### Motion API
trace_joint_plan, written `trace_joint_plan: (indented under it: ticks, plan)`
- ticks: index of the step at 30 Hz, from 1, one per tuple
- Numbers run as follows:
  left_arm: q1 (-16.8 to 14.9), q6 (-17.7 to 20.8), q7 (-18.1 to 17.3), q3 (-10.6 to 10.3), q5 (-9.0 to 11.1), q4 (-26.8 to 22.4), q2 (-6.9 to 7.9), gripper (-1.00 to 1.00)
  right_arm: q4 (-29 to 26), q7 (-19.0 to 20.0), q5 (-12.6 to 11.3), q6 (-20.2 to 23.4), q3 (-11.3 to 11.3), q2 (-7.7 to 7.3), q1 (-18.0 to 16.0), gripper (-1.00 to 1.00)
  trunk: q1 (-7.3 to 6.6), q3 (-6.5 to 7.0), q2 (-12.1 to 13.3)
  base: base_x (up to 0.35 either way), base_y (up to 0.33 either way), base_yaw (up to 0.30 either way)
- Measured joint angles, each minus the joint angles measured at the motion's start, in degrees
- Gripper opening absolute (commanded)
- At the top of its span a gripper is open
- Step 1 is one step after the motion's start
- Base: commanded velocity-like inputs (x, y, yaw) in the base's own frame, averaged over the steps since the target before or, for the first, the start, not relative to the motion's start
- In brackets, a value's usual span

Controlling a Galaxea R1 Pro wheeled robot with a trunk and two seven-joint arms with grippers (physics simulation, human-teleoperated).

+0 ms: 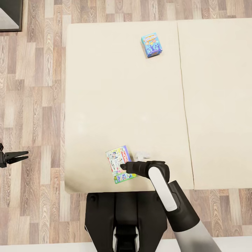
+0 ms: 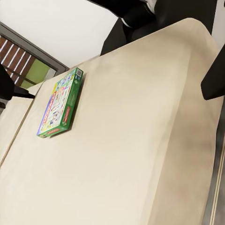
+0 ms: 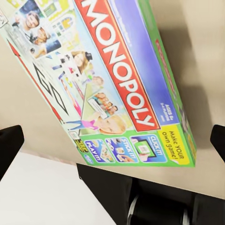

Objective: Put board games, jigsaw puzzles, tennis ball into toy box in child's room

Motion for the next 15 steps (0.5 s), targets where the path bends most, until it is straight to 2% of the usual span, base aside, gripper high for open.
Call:
trace_joint_plan:
  ticks: [15]
  plan:
    - [0.00,0.00,0.00,0.00,-0.07,0.00,0.00,1.00,0.78,0.09,0.19,-0.12,0.10,0.00,0.00,1.00,0.00,0.00,0.00,0.000,0.000,0.000]
